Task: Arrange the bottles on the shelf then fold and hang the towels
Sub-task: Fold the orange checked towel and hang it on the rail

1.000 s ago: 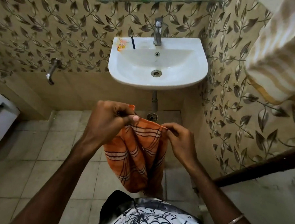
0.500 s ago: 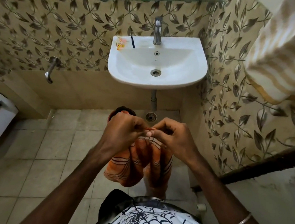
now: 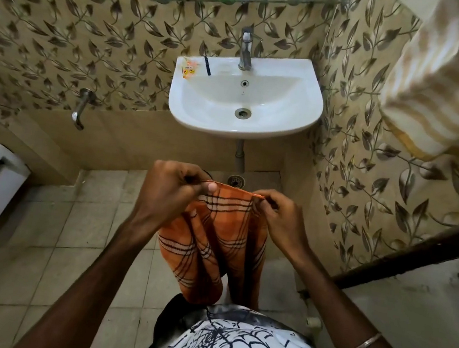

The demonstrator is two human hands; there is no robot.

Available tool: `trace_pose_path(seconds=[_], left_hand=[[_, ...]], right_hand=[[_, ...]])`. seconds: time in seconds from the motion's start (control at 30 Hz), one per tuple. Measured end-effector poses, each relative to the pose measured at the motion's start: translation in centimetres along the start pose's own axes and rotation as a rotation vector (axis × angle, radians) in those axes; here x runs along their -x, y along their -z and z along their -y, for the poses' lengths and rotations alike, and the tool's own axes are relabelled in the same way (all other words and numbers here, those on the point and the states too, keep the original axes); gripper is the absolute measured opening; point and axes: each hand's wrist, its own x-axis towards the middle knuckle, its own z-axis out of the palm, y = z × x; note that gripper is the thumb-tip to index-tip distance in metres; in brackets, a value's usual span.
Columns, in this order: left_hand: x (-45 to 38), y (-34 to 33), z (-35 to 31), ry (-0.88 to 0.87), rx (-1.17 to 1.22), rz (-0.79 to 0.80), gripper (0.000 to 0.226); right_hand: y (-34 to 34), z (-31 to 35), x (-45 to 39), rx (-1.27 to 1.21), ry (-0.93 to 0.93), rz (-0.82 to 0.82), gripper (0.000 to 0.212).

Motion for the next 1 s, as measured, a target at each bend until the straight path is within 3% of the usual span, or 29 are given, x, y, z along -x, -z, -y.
trace_pose_path(seconds=[0.1, 0.17, 0.23, 0.3, 0.37, 0.47, 0.67, 0.87, 1.0], left_hand=[[-0.1, 0.1, 1.1, 0.043, -0.165, -0.059, 0.012], [0.0, -0.1, 1.5, 0.020, -0.248, -0.075, 0.038], [0.3, -0.8, 1.2, -0.068, -0.215, 0.043, 0.070], [0.6, -2.1, 0.4, -0.134, -0.190, 0.195, 0.081], [0.8, -3.1, 0.1, -0.167, -0.170, 0.254, 0.061], [0.8, -3.6, 0.2, -0.172, -0.180, 0.212, 0.031], [0.7, -3.5, -0.4, -0.171, -0.227, 0.156, 0.018], [0.7, -1.4, -0.5, -0.114, -0.087, 0.018, 0.010], [0.3, -0.6, 0.6, -0.027, -0.132, -0.026, 0.011]], right_hand=[[0.2, 1.4, -0.3, -0.328, -0.167, 0.118, 0.018], [0.5, 2.5, -0.3, -0.413, -0.172, 0.205, 0.017], [0.8, 3.4, -0.2, -0.362, -0.079, 0.303, 0.014], [0.8, 4.3, -0.2, -0.289, 0.030, 0.366, 0.013], [0.7, 5.1, -0.1, -0.206, 0.098, 0.342, 0.010], [0.9, 5.4, 0.3, -0.074, 0.176, 0.194, 0.007], [0.0, 3.5, 0.8, 0.173, 0.336, 0.052, 0.018], [0.2, 0.8, 0.5, 0.234, 0.202, -0.125, 0.022], [0.9, 1.0, 0.4, 0.024, 0.056, -0.107, 0.013]])
